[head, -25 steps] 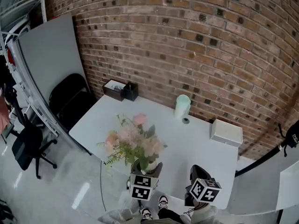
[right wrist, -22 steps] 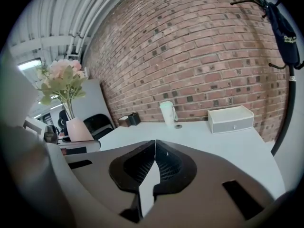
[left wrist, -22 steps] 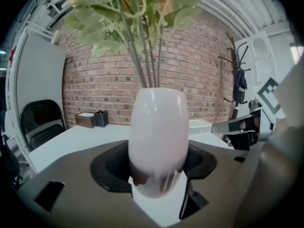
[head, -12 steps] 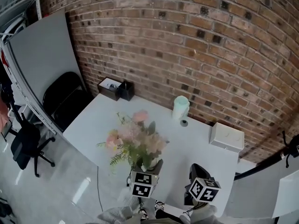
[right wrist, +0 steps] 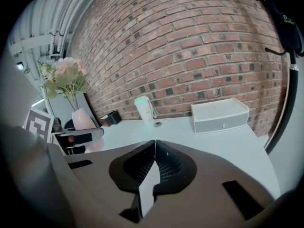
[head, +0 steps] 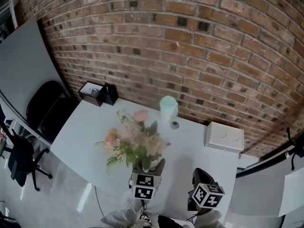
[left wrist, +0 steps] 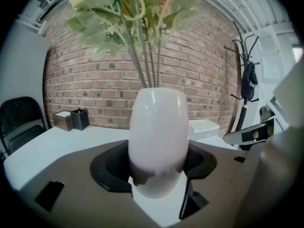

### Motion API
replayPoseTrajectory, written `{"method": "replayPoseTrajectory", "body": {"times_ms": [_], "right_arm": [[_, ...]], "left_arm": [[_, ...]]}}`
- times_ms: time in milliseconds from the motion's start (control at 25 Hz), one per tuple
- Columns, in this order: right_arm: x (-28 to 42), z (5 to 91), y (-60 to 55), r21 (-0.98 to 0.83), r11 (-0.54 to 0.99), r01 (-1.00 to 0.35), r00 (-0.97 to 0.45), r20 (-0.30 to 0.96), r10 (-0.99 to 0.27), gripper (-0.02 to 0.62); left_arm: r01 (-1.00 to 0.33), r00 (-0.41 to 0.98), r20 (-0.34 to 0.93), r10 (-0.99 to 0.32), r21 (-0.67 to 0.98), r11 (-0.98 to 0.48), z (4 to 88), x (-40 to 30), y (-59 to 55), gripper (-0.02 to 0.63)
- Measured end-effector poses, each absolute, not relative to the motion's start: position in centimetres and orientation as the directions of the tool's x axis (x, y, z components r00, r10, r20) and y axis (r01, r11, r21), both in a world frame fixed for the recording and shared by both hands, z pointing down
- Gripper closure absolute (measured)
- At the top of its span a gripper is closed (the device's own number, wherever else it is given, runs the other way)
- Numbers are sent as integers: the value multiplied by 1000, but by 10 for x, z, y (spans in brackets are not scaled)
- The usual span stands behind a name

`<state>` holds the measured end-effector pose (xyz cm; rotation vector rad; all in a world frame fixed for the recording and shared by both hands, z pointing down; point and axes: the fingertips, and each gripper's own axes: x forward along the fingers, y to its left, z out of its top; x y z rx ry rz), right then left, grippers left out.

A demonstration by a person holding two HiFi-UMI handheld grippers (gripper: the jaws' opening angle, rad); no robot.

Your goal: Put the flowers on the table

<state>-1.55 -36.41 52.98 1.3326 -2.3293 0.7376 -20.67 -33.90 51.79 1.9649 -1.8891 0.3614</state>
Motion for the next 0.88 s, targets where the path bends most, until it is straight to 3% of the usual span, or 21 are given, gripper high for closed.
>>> {"method": "replayPoseTrajectory", "body": {"times_ms": [880], "right_arm": [[3,615,-436,-338,349,-874,-486,603,-632,571]], "left_arm": [[-990,141,452,-881,92,-111,592,-160,-477,317]]}}
